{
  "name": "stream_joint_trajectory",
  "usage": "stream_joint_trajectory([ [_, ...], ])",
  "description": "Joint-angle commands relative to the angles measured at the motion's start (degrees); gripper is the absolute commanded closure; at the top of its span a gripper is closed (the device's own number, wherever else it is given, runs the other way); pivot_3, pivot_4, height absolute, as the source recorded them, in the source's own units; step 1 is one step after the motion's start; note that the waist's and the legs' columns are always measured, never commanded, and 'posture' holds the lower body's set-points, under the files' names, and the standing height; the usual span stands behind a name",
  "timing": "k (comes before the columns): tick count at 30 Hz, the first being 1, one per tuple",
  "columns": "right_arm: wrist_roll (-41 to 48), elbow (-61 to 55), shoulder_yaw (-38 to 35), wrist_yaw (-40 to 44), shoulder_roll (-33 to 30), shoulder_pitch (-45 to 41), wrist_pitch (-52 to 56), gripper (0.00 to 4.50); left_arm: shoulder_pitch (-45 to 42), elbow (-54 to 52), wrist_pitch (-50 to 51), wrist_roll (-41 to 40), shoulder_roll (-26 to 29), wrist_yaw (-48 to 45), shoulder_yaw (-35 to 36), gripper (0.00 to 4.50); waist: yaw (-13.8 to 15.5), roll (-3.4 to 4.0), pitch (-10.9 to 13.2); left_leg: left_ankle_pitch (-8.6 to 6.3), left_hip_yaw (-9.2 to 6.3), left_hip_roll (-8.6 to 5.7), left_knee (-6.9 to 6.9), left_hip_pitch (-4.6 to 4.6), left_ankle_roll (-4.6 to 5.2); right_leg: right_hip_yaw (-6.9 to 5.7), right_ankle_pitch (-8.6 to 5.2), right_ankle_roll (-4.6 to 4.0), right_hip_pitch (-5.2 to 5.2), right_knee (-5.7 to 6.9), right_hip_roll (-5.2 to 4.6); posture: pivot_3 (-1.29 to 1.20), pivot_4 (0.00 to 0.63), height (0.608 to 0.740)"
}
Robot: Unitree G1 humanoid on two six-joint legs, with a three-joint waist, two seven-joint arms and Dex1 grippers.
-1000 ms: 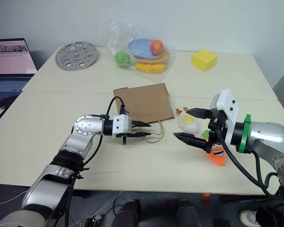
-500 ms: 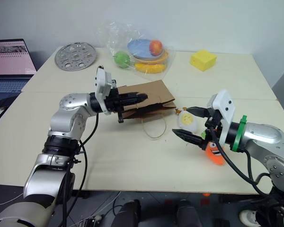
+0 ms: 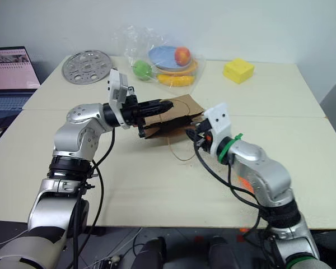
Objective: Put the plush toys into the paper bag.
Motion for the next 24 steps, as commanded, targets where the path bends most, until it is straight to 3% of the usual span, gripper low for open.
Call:
stream_joint_trajectory([
  [1, -4.58, 5.35, 0.95, -0.22, 2.79, -2.55, -5.84, 4.47, -0.53, -3.14, -0.21, -0.46, 0.16, 0.67, 1.06, 4.5, -0.01, 0.0, 0.0, 0.0, 0.0, 0.0, 0.0, 0.0, 0.0, 0.0, 0.0, 0.0, 0.0, 0.0, 0.0, 0.0, 0.15, 0.74],
  [7, -9.17, 19.96, 1.49, 0.97, 10.63, -7.83, -12.46, 4.47, -0.03, -5.01, 0.8, -1.04, 0.27, 1.02, 1.18, 4.5, -0.07, 0.0, 0.0, 0.0, 0.0, 0.0, 0.0, 0.0, 0.0, 0.01, 0.0, -0.01, -0.1, 0.22, 0.0, 0.0, 0.15, 0.74],
  [14, -15.69, 38.26, 2.52, 1.9, 14.9, -12.19, -20.05, 4.47, -0.49, -6.18, 2.42, -1.9, 0.22, 1.5, 1.82, 4.5, -0.12, 0.0, 0.0, 0.0, 0.01, 0.0, -0.02, 0.0, 0.0, 0.01, 0.01, -0.01, -0.2, 0.38, 0.0, 0.0, 0.15, 0.74],
  [24, -17.6, 42.51, 1.34, 2.43, 18.74, -9.4, -19.06, 4.47, -8.36, -1.49, 2.45, -2.15, 2.94, 2.5, 5.42, 4.5, -0.3, 0.01, 0.0, 0.0, 0.02, 0.0, -0.05, -0.02, 0.0, 0.02, 0.0, -0.01, -0.27, 0.4, 0.01, 0.0, 0.15, 0.74],
])
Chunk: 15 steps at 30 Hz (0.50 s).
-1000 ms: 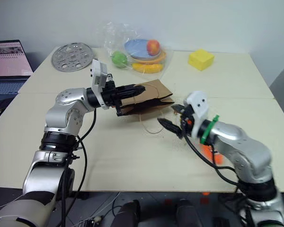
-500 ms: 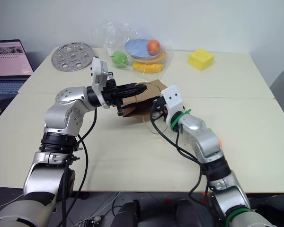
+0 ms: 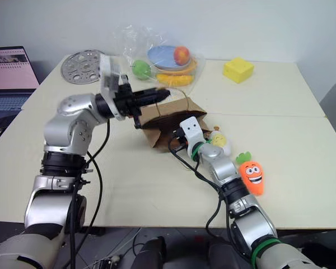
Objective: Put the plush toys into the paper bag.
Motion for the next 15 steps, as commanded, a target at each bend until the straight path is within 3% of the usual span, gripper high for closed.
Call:
stream_joint_trajectory([
  [1, -1.08, -1.36, -0.27, 0.32, 0.68, 0.91, -0.6, 4.47, -3.41, 1.72, -1.86, -0.45, 0.74, 0.93, 2.51, 4.5, -0.09, 0.0, 0.0, 0.0, 0.0, 0.0, 0.0, 0.0, 0.0, 0.0, 0.0, 0.0, 0.0, 0.0, 0.0, 0.0, 0.15, 0.74],
  [15, -2.75, -2.42, -1.68, -2.75, 1.81, 4.18, 2.32, 4.47, -18.7, 16.1, -7.12, -0.61, 2.32, 5.8, 8.36, 4.5, -0.29, 0.0, 0.0, 0.0, -0.01, 0.0, -0.02, 0.0, -0.01, -0.01, 0.0, 0.01, 0.0, 0.01, 0.0, 0.0, 0.15, 0.74],
])
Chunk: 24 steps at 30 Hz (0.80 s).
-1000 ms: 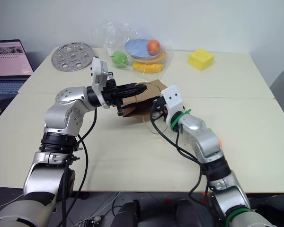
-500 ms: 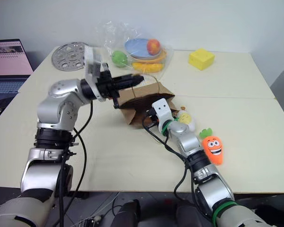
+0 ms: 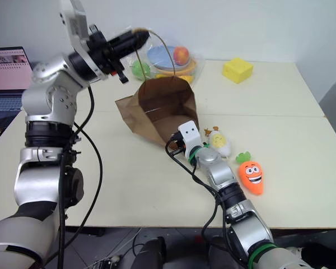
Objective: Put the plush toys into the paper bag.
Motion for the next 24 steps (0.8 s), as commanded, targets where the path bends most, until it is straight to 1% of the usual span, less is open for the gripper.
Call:
stream_joint_trajectory([
  [1, -0.99, -0.5, -0.79, -1.04, 0.23, 1.48, 1.14, 4.47, -4.98, 1.86, -0.94, -1.79, 1.82, 0.13, 3.54, 4.5, -0.11, 0.0, 0.0, 0.0, 0.0, 0.0, 0.0, 0.0, 0.0, 0.0, 0.0, 0.0, 0.0, 0.0, 0.0, 0.0, 0.15, 0.74],
  [3, -1.08, -0.78, -0.96, -1.33, 0.26, 1.59, 1.21, 4.47, -5.54, 2.54, -1.06, -1.75, 1.92, -0.75, 3.5, 4.5, -0.13, 0.0, 0.0, 0.0, 0.01, 0.0, 0.0, 0.0, 0.0, 0.01, 0.0, 0.0, 0.0, -0.01, 0.0, 0.0, 0.15, 0.74],
  [5, -1.11, -1.25, -1.19, -1.59, 0.16, 1.72, 1.37, 4.47, -4.03, 2.09, -1.12, -1.15, 1.57, -2.26, 2.48, 4.5, -0.13, 0.0, 0.0, 0.0, 0.01, 0.0, 0.0, 0.0, 0.0, 0.0, 0.0, 0.0, 0.0, -0.01, 0.0, 0.0, 0.15, 0.74],
  [10, -0.84, -2.7, -2.46, -2.32, -0.23, 1.83, 1.46, 4.47, 2.38, -0.68, -3.24, 1.5, 1.15, -6.23, -1.03, 4.5, -0.13, 0.0, 0.0, 0.0, 0.01, 0.0, 0.0, 0.0, 0.0, 0.01, 0.0, 0.0, 0.0, 0.02, 0.0, 0.0, 0.15, 0.74],
  [13, -0.28, -4.24, -3.6, -2.16, -0.18, 1.74, 1.37, 4.47, 5.11, -2.9, -2.12, 0.74, 1.07, -7.38, -1.4, 4.5, -0.06, 0.0, 0.0, 0.01, 0.0, 0.0, 0.01, 0.0, -0.02, 0.01, 0.0, -0.01, 0.0, 0.03, 0.0, 0.0, 0.15, 0.74],
  [15, 0.94, -7.34, -4.0, -0.74, -0.06, 1.8, 2.06, 4.47, 6.71, -3.87, -2.76, 1.13, 1.15, -7.25, -1.64, 4.5, -0.06, 0.0, 0.0, 0.02, 0.0, 0.0, 0.01, -0.01, -0.04, 0.0, 0.0, -0.01, 0.0, 0.03, 0.0, 0.0, 0.15, 0.74],
  [17, 4.91, -14.52, -4.38, 2.61, 0.53, 2.43, 5.05, 4.47, 7.81, -4.6, -2.69, 0.98, 1.02, -6.46, -1.24, 4.5, -0.06, 0.0, 0.0, 0.02, -0.01, 0.0, 0.0, -0.01, -0.04, 0.0, 0.0, -0.01, -0.01, 0.03, 0.0, 0.0, 0.15, 0.74],
  [19, 8.4, -23.62, -3.44, 6.72, -0.78, 3.68, 9.36, 4.47, 8.63, -5.79, -2.15, 0.78, 0.96, -6.28, -1.27, 4.5, -0.08, 0.0, 0.01, 0.02, -0.01, 0.0, -0.01, -0.02, -0.03, 0.01, 0.0, 0.0, -0.02, 0.02, 0.0, 0.0, 0.15, 0.74],
  [21, 12.97, -32.18, -4.71, 8.9, -2.42, 5.21, 14.97, 4.47, 9.14, -6.91, -0.74, 0.12, 0.87, -6.22, -1.15, 4.5, -0.1, 0.0, 0.0, 0.02, -0.01, 0.01, -0.02, -0.02, -0.03, 0.01, 0.0, 0.0, -0.03, 0.02, 0.0, 0.0, 0.15, 0.74],
  [24, 19.87, -42.03, -9.17, 9.59, -5.5, 6.07, 23.14, 3.88, 10.13, -8.4, 0.29, -0.14, 0.99, -6.59, -1.33, 4.5, 0.1, 0.0, 0.0, 0.02, -0.02, 0.01, -0.02, -0.03, -0.03, 0.0, 0.0, 0.0, -0.02, 0.02, 0.0, 0.0, 0.15, 0.74],
])
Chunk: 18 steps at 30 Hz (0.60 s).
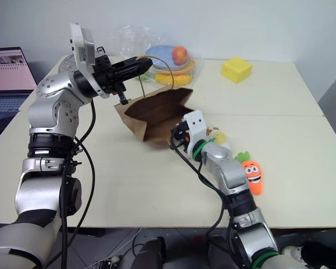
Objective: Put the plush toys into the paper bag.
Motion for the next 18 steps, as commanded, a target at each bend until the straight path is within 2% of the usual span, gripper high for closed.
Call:
stream_joint_trajectory([
  [1, 7.32, -11.8, -5.23, 1.23, -3.79, 0.44, 8.07, 3.57, 0.46, -3.77, 1.01, -1.13, 0.61, -0.05, 0.55, 4.5, 0.25, 0.0, 0.0, 0.0, 0.0, 0.0, 0.01, 0.0, 0.0, 0.0, 0.0, 0.0, 0.01, -0.01, 0.0, 0.0, 0.15, 0.74],
  [4, 10.81, -17.92, -8.53, 1.06, -8.28, 0.82, 12.77, 2.44, 1.03, -5.06, 2.02, -1.43, 0.51, 0.09, 0.52, 4.5, 0.49, 0.0, 0.0, 0.0, 0.01, -0.01, 0.04, 0.0, 0.0, 0.0, 0.0, 0.0, 0.03, -0.01, -0.01, 0.0, 0.15, 0.74],
  [7, 16.23, -24.63, -15.22, -0.03, -13.38, 1.96, 18.69, 1.34, 1.46, -5.96, 2.78, -1.56, 0.61, -0.18, 0.36, 4.5, 0.58, -0.01, 0.0, 0.0, 0.0, -0.01, 0.03, -0.01, 0.0, 0.0, 0.0, 0.0, 0.03, -0.02, -0.01, 0.0, 0.15, 0.74],
  [10, 17.91, -28.84, -20.57, -3.0, -17.17, 5.02, 22.74, 0.24, 1.78, -6.58, 3.55, -1.88, 0.63, -0.67, 0.32, 4.5, 0.55, -0.01, 0.0, 0.0, 0.01, -0.01, 0.01, -0.01, 0.0, 0.01, 0.0, 0.0, 0.03, -0.03, -0.01, 0.0, 0.15, 0.74],
  [11, 18.24, -30.22, -21.6, -3.23, -18.78, 6.36, 23.41, 0.03, 1.84, -6.77, 3.71, -1.85, 0.7, -0.95, 0.18, 4.5, 0.53, -0.01, 0.0, 0.0, 0.01, -0.01, 0.01, -0.01, 0.01, 0.01, 0.0, 0.0, 0.03, -0.03, -0.01, 0.0, 0.15, 0.74],
  [13, 18.91, -34.23, -25.75, -5.19, -21.01, 10.71, 26.0, 0.03, 1.92, -7.0, 4.2, -2.06, 0.81, -1.56, 0.1, 4.5, 0.54, -0.01, 0.0, 0.0, 0.01, -0.01, 0.01, -0.01, 0.01, 0.01, 0.0, 0.0, 0.02, -0.04, -0.01, 0.0, 0.15, 0.74],
  [16, 12.37, -39.29, -25.96, -9.02, -25.67, 20.13, 23.43, 0.03, 1.97, -7.07, 4.89, -2.27, 1.34, -2.85, 0.0, 4.5, 0.56, -0.01, 0.0, -0.01, 0.03, -0.02, 0.0, -0.02, 0.01, 0.03, -0.01, 0.0, 0.02, -0.06, -0.01, 0.0, 0.15, 0.74],
  [18, 9.83, -41.07, -25.89, -11.02, -26.34, 25.75, 22.06, 0.03, 1.74, -6.98, 5.08, -2.26, 1.37, -2.96, 0.08, 4.5, 0.58, -0.01, 0.0, -0.01, 0.03, -0.02, 0.01, -0.03, 0.01, 0.03, -0.01, 0.0, 0.02, -0.08, -0.01, 0.0, 0.15, 0.74],
])
